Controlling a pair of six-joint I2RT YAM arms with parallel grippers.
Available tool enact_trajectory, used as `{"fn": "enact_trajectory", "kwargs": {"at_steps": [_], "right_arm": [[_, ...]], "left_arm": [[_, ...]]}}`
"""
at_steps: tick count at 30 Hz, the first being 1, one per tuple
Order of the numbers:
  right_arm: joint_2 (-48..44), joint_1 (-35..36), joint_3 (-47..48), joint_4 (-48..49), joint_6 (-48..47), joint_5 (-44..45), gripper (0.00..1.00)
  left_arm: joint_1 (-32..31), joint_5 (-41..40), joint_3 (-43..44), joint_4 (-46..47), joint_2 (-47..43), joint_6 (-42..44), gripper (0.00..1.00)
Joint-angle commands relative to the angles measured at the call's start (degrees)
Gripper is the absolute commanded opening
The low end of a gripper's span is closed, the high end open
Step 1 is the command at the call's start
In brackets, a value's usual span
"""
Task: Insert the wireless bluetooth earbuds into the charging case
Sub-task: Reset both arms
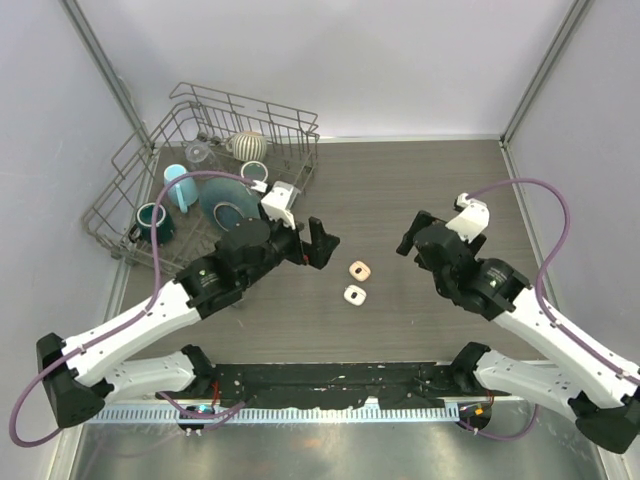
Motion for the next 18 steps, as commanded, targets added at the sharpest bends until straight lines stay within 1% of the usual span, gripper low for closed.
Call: {"fn": "enact_trajectory", "kwargs": {"at_steps": [1, 2, 3, 4, 5, 7, 8, 10, 12, 14, 16, 18], "right_arm": [[3.3, -8.9, 3.5, 3.7, -9.6, -5.6, 1.0], [4.3, -16.1, 3.8, 4.1, -12.7, -9.4, 1.0], [6.6, -20.0, 3.7, 5.4, -14.2, -14.4, 1.0], [7.7, -23.9, 3.9, 6.0, -15.6, -22.0, 1.0], [8.9, -32.4, 4.1, 7.0, -17.5, -26.2, 1.0], [11.1, -40.3, 4.2, 8.7, -18.8, -33.1, 1.0], [11.7, -45.7, 4.6, 9.5, -18.9, -37.1, 1.0], [13.6, -49.2, 6.3, 10.6, -19.9, -36.5, 1.0], [15.2, -51.0, 7.4, 11.7, -20.2, -31.5, 1.0], [17.1, -51.0, 8.6, 13.0, -21.0, -29.0, 1.0], [17.7, -51.0, 8.3, 14.5, -22.0, -28.3, 1.0], [17.4, -51.0, 7.5, 17.8, -23.5, -30.7, 1.0]], "left_arm": [[-0.1, -9.6, 5.3, -5.6, -2.4, 2.1, 1.0], [-0.1, -12.6, 6.3, -6.8, -3.0, 1.7, 1.0], [-0.1, -13.4, 7.3, -9.1, -3.2, 1.7, 1.0], [-0.2, -14.2, 8.5, -9.8, -3.5, 2.4, 1.0], [-0.1, -16.2, 9.1, -10.5, -4.0, 2.5, 1.0], [-0.1, -17.3, 9.8, -12.0, -4.7, 3.6, 1.0], [-0.2, -17.6, 9.8, -12.0, -5.6, 3.9, 1.0], [-0.1, -18.3, 9.2, -11.3, -6.0, 4.1, 1.0], [0.0, -20.3, 9.2, -11.2, -5.9, 4.3, 1.0], [0.0, -20.5, 9.3, -11.4, -5.5, 5.6, 1.0], [0.1, -21.2, 10.8, -12.2, -4.2, 6.6, 1.0], [0.5, -22.0, 12.2, -13.3, -3.0, 7.5, 1.0]]}}
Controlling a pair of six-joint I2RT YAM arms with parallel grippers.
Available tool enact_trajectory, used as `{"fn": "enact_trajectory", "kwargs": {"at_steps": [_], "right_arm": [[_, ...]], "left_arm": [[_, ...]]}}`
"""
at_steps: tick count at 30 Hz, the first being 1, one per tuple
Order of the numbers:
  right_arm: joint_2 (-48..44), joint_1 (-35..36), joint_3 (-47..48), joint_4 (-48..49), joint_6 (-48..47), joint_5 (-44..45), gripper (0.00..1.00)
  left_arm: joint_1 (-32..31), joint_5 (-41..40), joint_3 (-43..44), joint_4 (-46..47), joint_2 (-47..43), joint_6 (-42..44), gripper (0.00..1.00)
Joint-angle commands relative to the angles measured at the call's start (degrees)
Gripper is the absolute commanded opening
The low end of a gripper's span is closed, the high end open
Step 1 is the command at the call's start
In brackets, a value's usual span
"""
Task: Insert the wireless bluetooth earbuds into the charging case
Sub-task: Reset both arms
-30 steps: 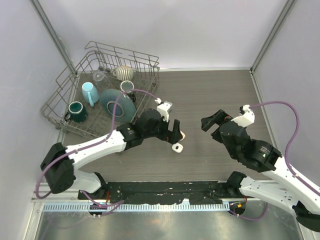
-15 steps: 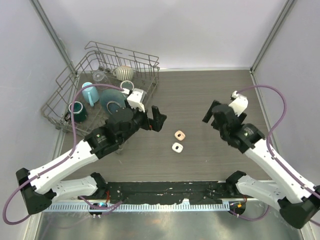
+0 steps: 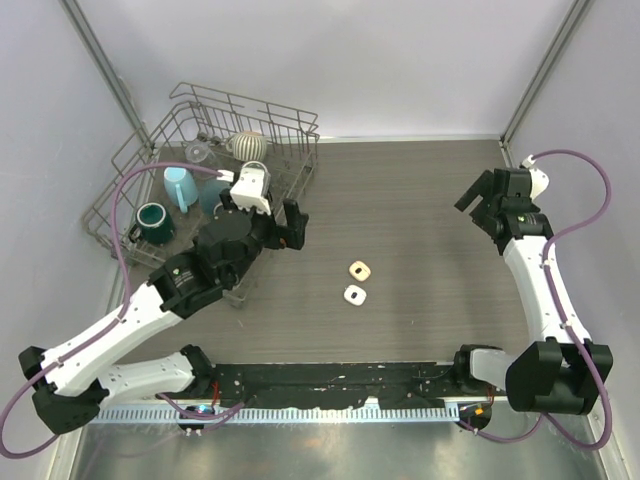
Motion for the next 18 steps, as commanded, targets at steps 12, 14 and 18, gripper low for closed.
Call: {"fn": "enact_trajectory", "kwargs": {"at_steps": [12, 14, 18], "right_arm": [[-10.6, 0.2, -13.2, 26.6, -10.1, -8.7, 0.99], [-10.3, 0.3, -13.9, 25.9, -10.7, -6.1, 1.0], [-11.2, 1.3, -17.0, 28.1, -13.5, -1.2, 1.0]], "left_arm": [[28.8, 8.7, 0.0, 0.8, -1.8, -2.6, 1.0], [31.3, 8.0, -1.7, 2.1, -2.2, -2.3, 1.0], [31.7, 4.6, -3.5, 4.7, -2.0, -1.2, 1.0]]}}
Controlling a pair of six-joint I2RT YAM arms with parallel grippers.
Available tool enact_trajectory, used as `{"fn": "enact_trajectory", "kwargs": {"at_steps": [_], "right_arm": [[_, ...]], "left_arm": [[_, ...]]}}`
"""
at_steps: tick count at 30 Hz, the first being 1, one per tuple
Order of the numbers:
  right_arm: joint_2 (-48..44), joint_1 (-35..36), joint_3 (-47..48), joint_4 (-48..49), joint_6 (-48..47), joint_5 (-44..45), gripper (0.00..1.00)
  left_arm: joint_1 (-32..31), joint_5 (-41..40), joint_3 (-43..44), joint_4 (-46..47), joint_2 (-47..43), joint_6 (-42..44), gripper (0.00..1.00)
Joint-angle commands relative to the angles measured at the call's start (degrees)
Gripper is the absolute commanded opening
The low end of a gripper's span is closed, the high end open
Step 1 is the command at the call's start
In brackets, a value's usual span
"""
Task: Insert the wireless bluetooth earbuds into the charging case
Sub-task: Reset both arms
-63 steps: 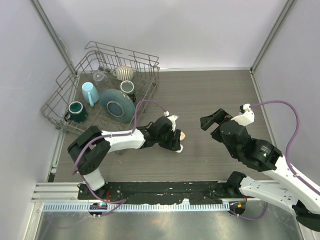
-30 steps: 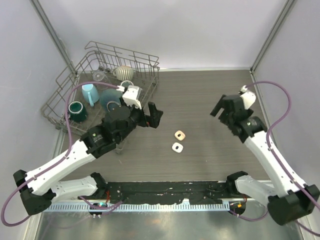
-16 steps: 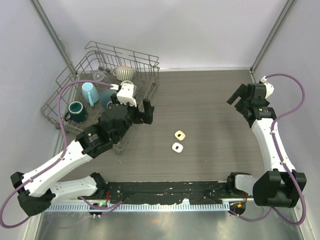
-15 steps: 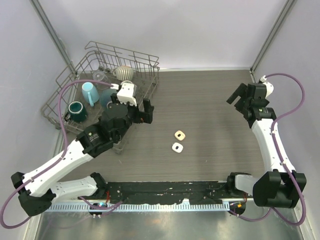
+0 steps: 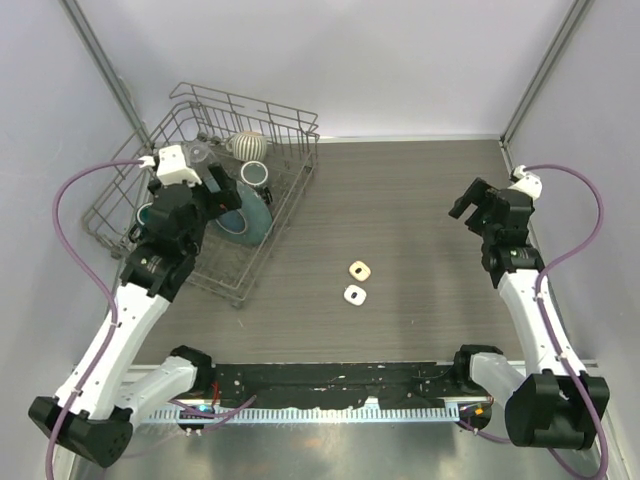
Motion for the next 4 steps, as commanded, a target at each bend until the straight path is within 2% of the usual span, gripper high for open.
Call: {"fn": "enact_trajectory", "kwargs": {"at_steps": [1, 4], "right_arm": [[-1.8, 1.6, -3.9, 6.3, -5.0, 7.2, 1.0], [-3.4, 6.5, -7.5, 11.0, -9.2, 17.7, 0.99]], "left_arm": [[0.4, -2.0, -2.1, 6.0, -0.2, 0.3, 1.0], [0.4, -3.9, -4.1, 10.3, -0.6, 0.4, 1.0]]}}
